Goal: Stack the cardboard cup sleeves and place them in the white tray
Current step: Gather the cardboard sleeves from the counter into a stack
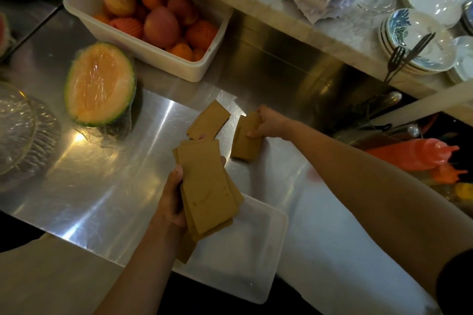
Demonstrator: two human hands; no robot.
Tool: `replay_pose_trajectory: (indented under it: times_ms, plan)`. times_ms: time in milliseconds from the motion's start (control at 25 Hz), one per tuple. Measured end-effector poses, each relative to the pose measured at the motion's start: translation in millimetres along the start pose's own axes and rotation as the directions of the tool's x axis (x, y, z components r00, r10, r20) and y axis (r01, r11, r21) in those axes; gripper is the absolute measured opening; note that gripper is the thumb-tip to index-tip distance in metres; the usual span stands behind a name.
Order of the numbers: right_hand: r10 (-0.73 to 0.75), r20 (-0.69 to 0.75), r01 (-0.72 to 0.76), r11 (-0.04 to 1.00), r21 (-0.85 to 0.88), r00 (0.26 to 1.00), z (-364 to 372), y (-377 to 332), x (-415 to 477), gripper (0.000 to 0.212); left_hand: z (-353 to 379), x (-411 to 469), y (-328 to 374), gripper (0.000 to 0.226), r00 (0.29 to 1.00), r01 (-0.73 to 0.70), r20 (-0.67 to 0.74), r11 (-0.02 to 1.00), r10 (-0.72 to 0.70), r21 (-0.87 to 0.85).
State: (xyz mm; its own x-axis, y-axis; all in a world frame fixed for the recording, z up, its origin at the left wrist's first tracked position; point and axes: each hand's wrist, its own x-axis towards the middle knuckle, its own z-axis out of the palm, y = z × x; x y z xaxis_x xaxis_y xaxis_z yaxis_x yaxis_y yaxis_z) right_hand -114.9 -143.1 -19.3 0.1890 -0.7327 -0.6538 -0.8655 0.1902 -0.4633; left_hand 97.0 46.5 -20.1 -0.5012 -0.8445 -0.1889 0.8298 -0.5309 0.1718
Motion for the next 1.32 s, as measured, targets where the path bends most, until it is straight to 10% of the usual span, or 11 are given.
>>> replay_pose_trajectory:
  times_ms: [400,1040,1320]
  plan:
    - [0.002,-0.101,-0.039,0.93,-0.366,0.995,22.8,3.6,19.4,0.095,1.0,-4.8,5.7,0.059,0.999,-0.018,-0.026,0.997,0.02,0.078]
    - [0.037,-0.071,-0.005,0.916,0.402,0.997,4.8,33.3,-34.8,0.062,4.8,-7.3,2.4,0.105,0.979,-0.042,-0.194,0.991,0.066,0.125]
    - [-0.178,-0.087,0.198,0.885,0.42,0.98,-34.1,-3.6,-132.1,0.046,15.0,-19.7,-1.3,0.105,0.97,-0.03,-0.236,0.988,0.066,0.154]
